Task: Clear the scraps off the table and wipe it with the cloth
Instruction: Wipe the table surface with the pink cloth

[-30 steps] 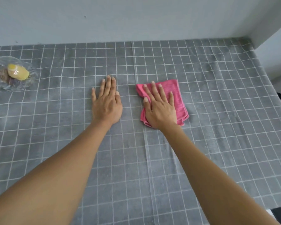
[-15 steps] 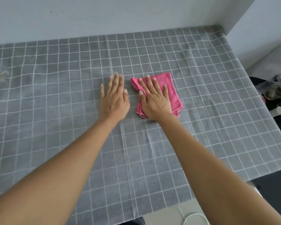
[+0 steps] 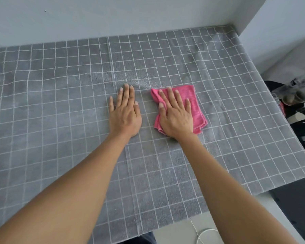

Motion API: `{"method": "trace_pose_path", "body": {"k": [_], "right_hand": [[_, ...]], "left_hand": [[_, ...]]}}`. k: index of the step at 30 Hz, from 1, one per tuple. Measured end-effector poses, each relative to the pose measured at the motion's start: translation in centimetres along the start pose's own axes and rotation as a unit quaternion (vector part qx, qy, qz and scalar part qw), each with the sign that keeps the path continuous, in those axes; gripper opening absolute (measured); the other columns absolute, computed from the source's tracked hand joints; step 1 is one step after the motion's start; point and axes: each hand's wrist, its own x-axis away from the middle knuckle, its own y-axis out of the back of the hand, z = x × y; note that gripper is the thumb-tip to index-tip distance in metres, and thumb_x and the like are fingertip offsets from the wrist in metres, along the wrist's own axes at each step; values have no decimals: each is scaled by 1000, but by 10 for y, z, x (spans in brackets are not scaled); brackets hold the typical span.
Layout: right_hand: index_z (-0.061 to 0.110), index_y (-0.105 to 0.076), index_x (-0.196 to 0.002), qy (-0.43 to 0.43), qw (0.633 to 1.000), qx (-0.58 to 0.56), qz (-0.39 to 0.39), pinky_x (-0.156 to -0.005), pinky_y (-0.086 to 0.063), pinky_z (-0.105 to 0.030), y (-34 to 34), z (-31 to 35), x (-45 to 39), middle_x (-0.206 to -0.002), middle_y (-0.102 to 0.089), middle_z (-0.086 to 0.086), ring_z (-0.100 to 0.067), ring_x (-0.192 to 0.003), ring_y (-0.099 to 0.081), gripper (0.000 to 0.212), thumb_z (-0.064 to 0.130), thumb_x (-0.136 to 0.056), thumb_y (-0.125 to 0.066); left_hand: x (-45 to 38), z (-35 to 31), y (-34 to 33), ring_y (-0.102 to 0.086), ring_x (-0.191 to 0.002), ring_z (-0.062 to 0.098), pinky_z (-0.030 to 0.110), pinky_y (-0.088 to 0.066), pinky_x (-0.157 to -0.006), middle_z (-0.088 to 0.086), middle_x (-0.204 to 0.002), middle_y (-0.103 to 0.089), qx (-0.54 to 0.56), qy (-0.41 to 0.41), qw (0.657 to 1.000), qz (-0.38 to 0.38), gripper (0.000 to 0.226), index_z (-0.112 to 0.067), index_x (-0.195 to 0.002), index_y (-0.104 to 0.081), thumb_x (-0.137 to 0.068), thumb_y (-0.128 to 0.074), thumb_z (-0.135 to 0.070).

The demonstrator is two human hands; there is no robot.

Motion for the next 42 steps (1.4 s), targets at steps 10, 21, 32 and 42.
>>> {"method": "trace_pose_path", "body": {"k": [10,21,32,42], "right_hand": [[38,6,-151,-3,999,15,39,-116,14,-47,9,-11,-4,-160,12,7,-15,-146,15,65,61,-95,-18],[38,-5,-152,27,996,-24,87,-119,-1,-47,44,-74,72,-160,6,5,-17,-148,7,69,58,-94,-37],[33,3,-152,2,991,27,129,-118,6,-48,51,-76,61,-160,13,3,-20,-147,13,72,39,-94,-39],[32,-4,-153,-7,996,25,84,-120,1,-44,50,-74,62,-161,0,4,-21,-148,3,65,19,-97,-36]], "left_hand": [[-5,-2,11,11,-147,15,44,10,-116,-1,-160,11,3,8,997,76,55,-16,-152,5,-103,-14,-31],[59,-50,38,5,-148,18,41,-1,-120,2,-159,10,57,-114,984,122,61,-14,-152,1,-102,-31,-28],[65,-82,37,11,-146,15,43,2,-120,-1,-159,14,-50,-164,964,203,67,-15,-152,7,-100,-35,-25],[63,-80,26,1,-148,19,44,-5,-120,-2,-160,9,-50,-152,970,186,63,-15,-152,5,-103,-24,-41]]}}
